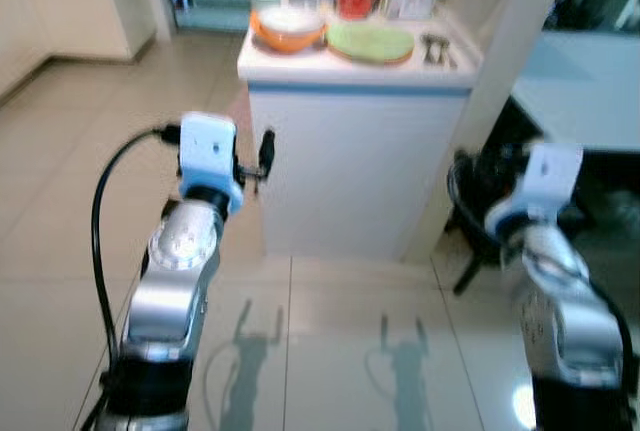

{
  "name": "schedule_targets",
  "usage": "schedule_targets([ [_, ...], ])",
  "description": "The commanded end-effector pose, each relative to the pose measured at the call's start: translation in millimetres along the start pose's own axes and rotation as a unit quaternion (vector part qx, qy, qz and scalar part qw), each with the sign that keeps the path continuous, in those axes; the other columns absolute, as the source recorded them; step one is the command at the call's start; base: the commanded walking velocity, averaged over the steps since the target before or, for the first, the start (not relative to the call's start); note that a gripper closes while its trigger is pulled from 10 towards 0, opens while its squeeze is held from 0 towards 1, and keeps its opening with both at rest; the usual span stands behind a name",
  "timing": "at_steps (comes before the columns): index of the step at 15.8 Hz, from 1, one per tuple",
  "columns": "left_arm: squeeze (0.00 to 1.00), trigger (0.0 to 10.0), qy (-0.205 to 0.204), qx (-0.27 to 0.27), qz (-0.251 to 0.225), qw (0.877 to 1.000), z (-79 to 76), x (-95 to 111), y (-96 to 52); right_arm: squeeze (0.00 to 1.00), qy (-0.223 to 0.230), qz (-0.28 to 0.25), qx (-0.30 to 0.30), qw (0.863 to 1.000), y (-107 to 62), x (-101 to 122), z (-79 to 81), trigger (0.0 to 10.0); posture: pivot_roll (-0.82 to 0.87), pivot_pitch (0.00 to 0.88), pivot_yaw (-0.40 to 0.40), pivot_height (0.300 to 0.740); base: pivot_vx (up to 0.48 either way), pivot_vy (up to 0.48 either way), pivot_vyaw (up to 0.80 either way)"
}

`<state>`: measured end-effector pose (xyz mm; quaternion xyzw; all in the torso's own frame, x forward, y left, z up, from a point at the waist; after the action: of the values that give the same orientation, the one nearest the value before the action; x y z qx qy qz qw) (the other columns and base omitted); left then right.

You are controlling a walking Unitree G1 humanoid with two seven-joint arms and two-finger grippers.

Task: Setting the table

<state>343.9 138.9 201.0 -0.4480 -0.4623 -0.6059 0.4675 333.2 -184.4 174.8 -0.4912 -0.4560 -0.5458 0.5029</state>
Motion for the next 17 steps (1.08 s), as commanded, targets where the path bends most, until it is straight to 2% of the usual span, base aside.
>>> schedule_targets([
  [1, 0.0, 10.0, 0.006, -0.004, -0.001, 1.0, -3.6, 2, 0.1, 0.0, 0.001, 0.0, -0.008, 1.0, 2.6, 1, -6.4, 10.0, 0.04, 0.0, -0.061, 0.74, 0.401, 0.0, 0.0],
  [5, 0.0, 10.0, 0.019, -0.008, 0.002, 1.0, -0.1, 1, -3.5, 0.0, -0.006, -0.007, 0.0, 1.0, 14.6, 10, -4.9, 10.0, 0.06, 0.0, -0.078, 0.74, 0.407, 0.0, 0.0],
  [9, 0.0, 10.0, 0.018, -0.003, 0.001, 1.0, 1.6, 1, -2.5, 0.0, -0.009, -0.005, 0.011, 1.0, 13.3, 8, 0.1, 10.0, 0.04, 0.0, -0.081, 0.74, 0.414, 0.0, 0.0],
  [12, 0.0, 10.0, 0.016, -0.005, -0.001, 1.0, -0.5, 2, 0.8, 0.0, 0.0, 0.004, -0.005, 1.0, 11.3, 3, -4.7, 10.0, 0.04, 0.0, -0.077, 0.74, 0.414, 0.0, 0.0],
  [15, 0.0, 10.0, 0.017, -0.007, -0.003, 1.0, -1.7, 2, 2.1, 0.0, 0.006, 0.004, -0.007, 1.0, 12.3, 3, -6.0, 10.0, 0.04, 0.0, -0.079, 0.74, 0.416, 0.0, -0.8],
  [17, 0.0, 10.0, 0.02, -0.003, -0.004, 1.0, 1.6, 1, 1.7, 0.0, -0.002, 0.005, 0.01, 1.0, 13.2, 4, 0.7, 10.0, 0.05, 0.0, -0.086, 0.74, 0.414, 0.0, -0.65],
])
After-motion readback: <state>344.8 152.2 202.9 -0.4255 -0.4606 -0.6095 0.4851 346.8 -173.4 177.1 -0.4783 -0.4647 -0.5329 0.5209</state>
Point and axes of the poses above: a point about 5 cm out from each wrist's last joint towards the gripper, its own y axis pointing out of the wrist towards the gripper, its own x axis along the axis of the wrist's last joint, z = x × y, the point moved 4 cm from there along y, pointing out of the wrist towards the gripper, and after that the axes turned 1 degree about y, right-handed, at the moved point
